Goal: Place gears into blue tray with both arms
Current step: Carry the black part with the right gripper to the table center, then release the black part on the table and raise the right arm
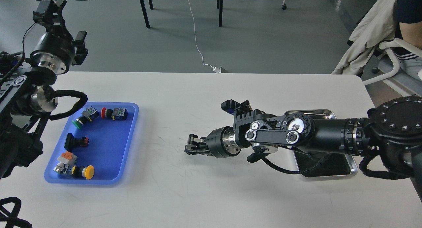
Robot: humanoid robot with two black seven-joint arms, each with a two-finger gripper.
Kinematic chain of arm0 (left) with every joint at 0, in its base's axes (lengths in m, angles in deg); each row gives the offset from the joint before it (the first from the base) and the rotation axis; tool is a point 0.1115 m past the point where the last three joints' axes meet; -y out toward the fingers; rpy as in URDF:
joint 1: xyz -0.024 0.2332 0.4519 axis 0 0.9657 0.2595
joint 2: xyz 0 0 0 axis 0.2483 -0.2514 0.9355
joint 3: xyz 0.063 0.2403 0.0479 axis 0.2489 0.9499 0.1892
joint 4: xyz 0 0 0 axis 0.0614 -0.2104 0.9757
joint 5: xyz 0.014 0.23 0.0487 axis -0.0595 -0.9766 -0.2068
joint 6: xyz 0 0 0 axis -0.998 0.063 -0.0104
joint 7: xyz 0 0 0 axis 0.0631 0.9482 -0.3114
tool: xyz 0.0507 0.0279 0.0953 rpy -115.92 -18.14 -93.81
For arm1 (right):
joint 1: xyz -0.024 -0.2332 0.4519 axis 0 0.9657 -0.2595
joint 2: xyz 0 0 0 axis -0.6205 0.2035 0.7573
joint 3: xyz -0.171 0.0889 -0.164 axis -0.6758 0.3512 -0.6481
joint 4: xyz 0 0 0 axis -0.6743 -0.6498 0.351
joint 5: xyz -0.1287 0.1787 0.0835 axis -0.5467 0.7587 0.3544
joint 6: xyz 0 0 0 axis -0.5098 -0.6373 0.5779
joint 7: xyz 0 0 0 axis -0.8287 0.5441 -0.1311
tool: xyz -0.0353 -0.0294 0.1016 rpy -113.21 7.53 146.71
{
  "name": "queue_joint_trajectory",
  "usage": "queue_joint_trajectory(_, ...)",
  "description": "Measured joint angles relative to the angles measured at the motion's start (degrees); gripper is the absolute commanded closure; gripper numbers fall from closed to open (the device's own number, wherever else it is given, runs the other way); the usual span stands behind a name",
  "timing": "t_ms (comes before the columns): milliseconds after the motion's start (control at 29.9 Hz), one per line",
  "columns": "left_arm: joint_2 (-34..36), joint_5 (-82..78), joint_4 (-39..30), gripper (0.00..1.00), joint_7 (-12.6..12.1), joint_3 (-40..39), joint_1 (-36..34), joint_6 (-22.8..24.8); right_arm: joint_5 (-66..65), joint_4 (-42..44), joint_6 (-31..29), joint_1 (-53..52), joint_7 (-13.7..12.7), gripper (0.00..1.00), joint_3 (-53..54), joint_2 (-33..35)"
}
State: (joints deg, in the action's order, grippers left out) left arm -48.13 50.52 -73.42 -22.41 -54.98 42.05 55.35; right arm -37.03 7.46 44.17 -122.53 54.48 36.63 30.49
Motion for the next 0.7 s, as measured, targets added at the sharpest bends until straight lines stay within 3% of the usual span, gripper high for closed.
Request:
queue_joint_trajectory(100, 0.0, 0.0, 0.0, 0.02, 0.0, 0.0, 0.0, 0.0, 0.0, 0.1, 0.4, 0.2, 0.0, 0.47, 0.0, 0.0)
queue_joint_trajectory(301, 0.0, 0.0, 0.0, 0.02, 0.4, 0.0, 0.0, 0.0, 0.1, 0.3, 1.1, 0.5, 0.0, 0.33, 0.0, 0.0)
queue_joint_trajectory(401, 0.0, 0.0, 0.0, 0.02, 0.7, 0.1, 0.0, 0.0, 0.1, 0.8, 1.1, 0.5, 0.0, 0.12, 0.0, 0.0)
queue_joint_trajectory(702, 0.0, 0.0, 0.0, 0.02, 0.8, 0.2, 0.0, 0.0, 0.3, 3.4, -0.1, -1.3, 0.2, 0.05, 3.6, 0.0)
